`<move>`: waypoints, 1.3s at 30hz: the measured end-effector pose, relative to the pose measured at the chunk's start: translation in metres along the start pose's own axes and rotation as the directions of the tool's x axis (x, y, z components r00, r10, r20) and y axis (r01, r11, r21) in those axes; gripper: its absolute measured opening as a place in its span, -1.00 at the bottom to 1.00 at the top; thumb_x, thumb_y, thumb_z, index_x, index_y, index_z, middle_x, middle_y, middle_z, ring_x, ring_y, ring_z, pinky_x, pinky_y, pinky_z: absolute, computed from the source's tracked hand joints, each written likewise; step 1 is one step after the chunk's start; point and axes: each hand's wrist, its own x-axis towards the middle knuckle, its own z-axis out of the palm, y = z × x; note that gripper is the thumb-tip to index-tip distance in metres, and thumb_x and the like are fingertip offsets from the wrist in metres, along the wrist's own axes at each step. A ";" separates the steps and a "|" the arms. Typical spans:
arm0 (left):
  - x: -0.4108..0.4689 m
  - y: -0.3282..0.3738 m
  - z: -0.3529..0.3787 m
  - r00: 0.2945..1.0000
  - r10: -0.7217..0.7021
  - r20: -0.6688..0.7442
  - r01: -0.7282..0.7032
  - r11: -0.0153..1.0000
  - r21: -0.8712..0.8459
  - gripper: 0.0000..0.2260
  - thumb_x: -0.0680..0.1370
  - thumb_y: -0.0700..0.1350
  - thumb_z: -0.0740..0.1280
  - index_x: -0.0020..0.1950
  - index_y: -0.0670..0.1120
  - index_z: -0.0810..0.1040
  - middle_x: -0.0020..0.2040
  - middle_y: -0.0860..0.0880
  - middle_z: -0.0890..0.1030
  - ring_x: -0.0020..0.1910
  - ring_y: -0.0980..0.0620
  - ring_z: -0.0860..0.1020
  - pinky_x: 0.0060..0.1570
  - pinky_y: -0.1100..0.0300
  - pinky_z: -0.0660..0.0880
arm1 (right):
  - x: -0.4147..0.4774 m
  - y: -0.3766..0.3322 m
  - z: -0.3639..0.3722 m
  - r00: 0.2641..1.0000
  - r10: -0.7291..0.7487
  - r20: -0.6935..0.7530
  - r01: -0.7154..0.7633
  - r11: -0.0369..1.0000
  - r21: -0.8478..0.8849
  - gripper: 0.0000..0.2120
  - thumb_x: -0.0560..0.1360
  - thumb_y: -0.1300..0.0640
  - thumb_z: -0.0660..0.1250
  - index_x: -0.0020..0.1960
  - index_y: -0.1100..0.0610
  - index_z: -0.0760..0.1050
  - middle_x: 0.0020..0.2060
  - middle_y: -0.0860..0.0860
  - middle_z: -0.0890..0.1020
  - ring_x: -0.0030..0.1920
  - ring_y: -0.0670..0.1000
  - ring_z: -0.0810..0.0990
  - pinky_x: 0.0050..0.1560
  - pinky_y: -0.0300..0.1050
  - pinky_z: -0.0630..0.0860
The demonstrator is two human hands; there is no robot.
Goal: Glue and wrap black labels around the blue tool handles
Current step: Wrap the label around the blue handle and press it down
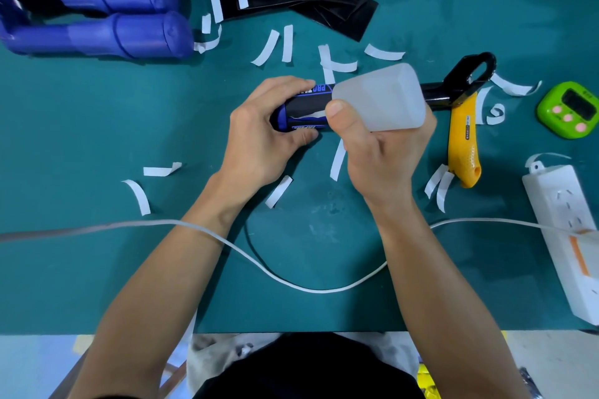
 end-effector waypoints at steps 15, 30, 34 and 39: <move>0.000 0.001 0.000 1.000 0.010 0.001 -0.010 1.000 -0.004 -0.44 0.32 -0.29 0.67 0.30 -0.09 0.66 0.21 0.08 0.61 0.22 0.25 0.57 0.23 0.35 0.45 | 0.002 -0.007 -0.005 1.000 0.010 -0.025 -0.011 1.000 -0.016 -0.87 0.45 0.15 0.50 -0.07 0.12 0.57 -0.20 0.22 0.66 -0.18 0.14 0.65 -0.17 -0.05 0.62; 0.000 0.006 -0.002 1.000 -0.001 -0.001 0.001 1.000 0.014 -0.43 0.31 -0.32 0.67 0.30 -0.14 0.66 0.22 -0.02 0.62 0.21 0.31 0.54 0.25 0.38 0.42 | 0.005 -0.002 -0.012 0.997 0.047 -0.067 -0.048 0.999 -0.013 -0.78 0.43 0.14 0.50 -0.12 0.31 0.61 -0.26 0.00 0.63 -0.23 -0.10 0.62 -0.16 -0.25 0.53; 0.000 0.007 -0.002 1.000 0.000 -0.003 0.000 1.000 0.012 -0.44 0.31 -0.33 0.67 0.29 -0.16 0.66 0.23 -0.05 0.63 0.20 0.31 0.54 0.25 0.38 0.42 | 0.006 -0.001 -0.015 0.993 0.072 -0.089 -0.072 0.997 0.000 -0.72 0.42 0.10 0.51 -0.11 0.35 0.60 -0.26 0.01 0.63 -0.25 -0.06 0.62 -0.19 -0.23 0.52; 0.001 0.008 -0.003 1.000 -0.005 -0.004 0.005 1.000 0.008 -0.43 0.31 -0.33 0.67 0.30 -0.16 0.66 0.23 -0.07 0.63 0.20 0.29 0.55 0.25 0.37 0.43 | 0.008 -0.002 -0.016 0.996 0.029 -0.083 -0.031 0.999 -0.022 -0.82 0.43 0.13 0.50 -0.09 0.24 0.60 -0.24 -0.04 0.63 -0.21 -0.11 0.62 -0.16 -0.27 0.52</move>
